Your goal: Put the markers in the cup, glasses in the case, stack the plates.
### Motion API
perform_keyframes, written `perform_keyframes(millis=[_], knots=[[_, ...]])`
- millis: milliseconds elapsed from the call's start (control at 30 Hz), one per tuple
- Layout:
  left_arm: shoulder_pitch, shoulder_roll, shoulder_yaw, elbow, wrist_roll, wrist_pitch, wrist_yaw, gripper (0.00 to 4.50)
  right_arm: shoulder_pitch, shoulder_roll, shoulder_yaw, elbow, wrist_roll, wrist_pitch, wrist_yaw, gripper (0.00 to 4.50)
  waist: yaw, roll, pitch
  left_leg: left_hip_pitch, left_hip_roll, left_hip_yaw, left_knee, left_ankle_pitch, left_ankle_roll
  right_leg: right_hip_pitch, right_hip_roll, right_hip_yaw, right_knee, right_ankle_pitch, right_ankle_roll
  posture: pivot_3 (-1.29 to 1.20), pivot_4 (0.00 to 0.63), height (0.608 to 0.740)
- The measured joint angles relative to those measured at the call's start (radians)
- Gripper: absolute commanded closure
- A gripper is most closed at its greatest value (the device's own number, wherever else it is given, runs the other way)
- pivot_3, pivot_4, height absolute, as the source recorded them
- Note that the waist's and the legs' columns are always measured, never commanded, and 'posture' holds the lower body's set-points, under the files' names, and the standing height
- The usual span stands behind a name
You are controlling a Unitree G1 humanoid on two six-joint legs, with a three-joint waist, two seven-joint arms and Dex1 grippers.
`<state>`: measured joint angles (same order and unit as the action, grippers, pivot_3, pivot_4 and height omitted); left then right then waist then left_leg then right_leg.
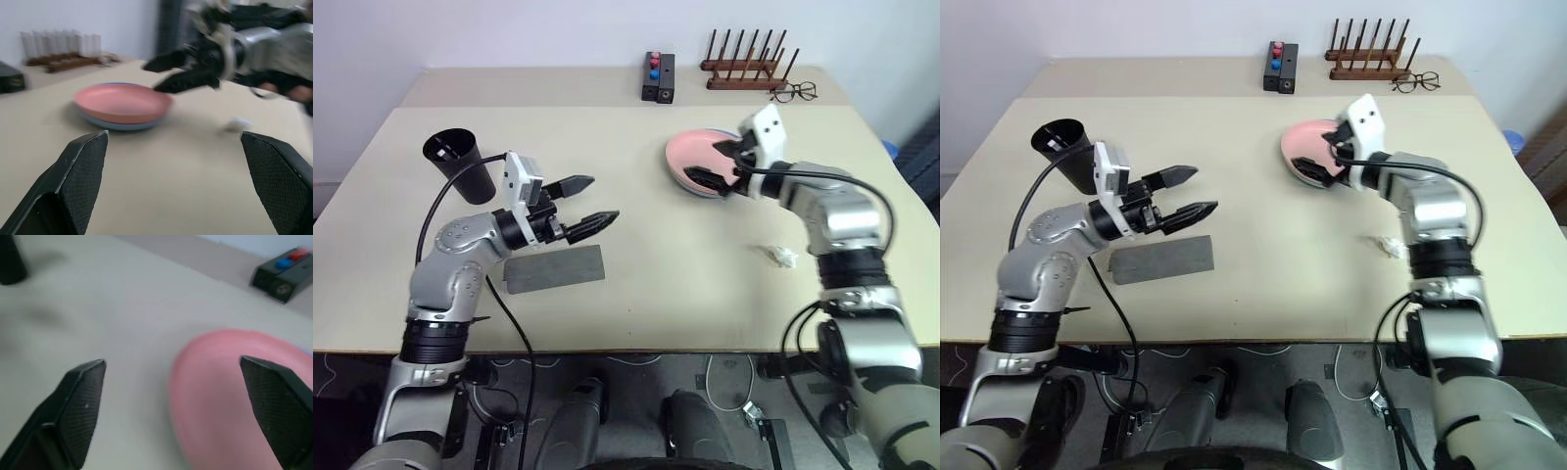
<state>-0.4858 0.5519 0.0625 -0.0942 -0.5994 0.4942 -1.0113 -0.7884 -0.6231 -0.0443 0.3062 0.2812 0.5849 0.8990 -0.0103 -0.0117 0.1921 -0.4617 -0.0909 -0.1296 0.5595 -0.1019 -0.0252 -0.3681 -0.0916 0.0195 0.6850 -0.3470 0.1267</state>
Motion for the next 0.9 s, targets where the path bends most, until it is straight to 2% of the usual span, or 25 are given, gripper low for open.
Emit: perform_keyframes(millis=[67, 300, 533, 633, 867, 900], knots=[[0.022, 0.056, 0.009, -0.003, -0.029, 0.043, -0.057, 0.0, 0.119, -0.115, -0.012, -0.096, 0.04, 0.094, 0.073, 0.05, 0.0, 0.0, 0.0, 0.0, 0.0, 0.0, 0.0, 0.0, 0.0, 0.0, 0.0, 0.0, -0.001, 0.0, 0.0, 0.0, 0.15, 0.74], [0.019, 0.057, -0.002, -0.012, -0.063, 0.046, -0.113, 0.0, 0.337, -0.286, -0.066, -0.258, 0.077, 0.183, 0.109, 0.05, -0.008, 0.002, -0.001, 0.0, 0.001, 0.003, 0.0, -0.001, 0.001, -0.001, -0.004, 0.002, -0.001, 0.0, -0.001, 0.0, 0.15, 0.74], [0.007, 0.056, -0.011, 0.016, -0.042, 0.031, -0.137, 0.0, 0.426, -0.316, -0.068, -0.254, 0.026, 0.143, 0.064, 0.05, -0.005, 0.002, -0.001, 0.0, 0.001, 0.004, 0.0, -0.001, 0.001, -0.001, -0.005, 0.002, -0.002, -0.001, -0.001, 0.0, 0.15, 0.74], [0.002, 0.053, -0.013, 0.016, -0.039, 0.023, -0.138, 0.0, 0.427, -0.316, -0.047, -0.233, 0.004, 0.124, 0.057, 0.85, -0.004, 0.002, -0.001, 0.0, 0.001, 0.004, 0.0, -0.001, 0.001, -0.001, -0.005, 0.002, -0.002, 0.0, -0.001, 0.0, 0.15, 0.74], [0.01, 0.053, -0.013, 0.012, -0.024, 0.017, -0.129, 0.0, 0.419, -0.319, 0.014, -0.169, -0.06, 0.082, 0.051, 4.45, -0.006, 0.002, -0.001, 0.0, 0.001, 0.004, 0.0, -0.001, 0.001, 0.0, -0.004, 0.002, -0.002, 0.0, -0.001, 0.0, 0.15, 0.74], [0.012, 0.053, -0.013, 0.012, -0.024, 0.017, -0.126, 0.0, 0.403, -0.318, 0.016, -0.156, -0.063, 0.081, 0.051, 4.45, -0.006, 0.002, -0.001, 0.0, 0.001, 0.004, 0.0, -0.001, 0.001, 0.0, -0.005, 0.002, -0.002, 0.0, -0.001, 0.0, 0.15, 0.74]])
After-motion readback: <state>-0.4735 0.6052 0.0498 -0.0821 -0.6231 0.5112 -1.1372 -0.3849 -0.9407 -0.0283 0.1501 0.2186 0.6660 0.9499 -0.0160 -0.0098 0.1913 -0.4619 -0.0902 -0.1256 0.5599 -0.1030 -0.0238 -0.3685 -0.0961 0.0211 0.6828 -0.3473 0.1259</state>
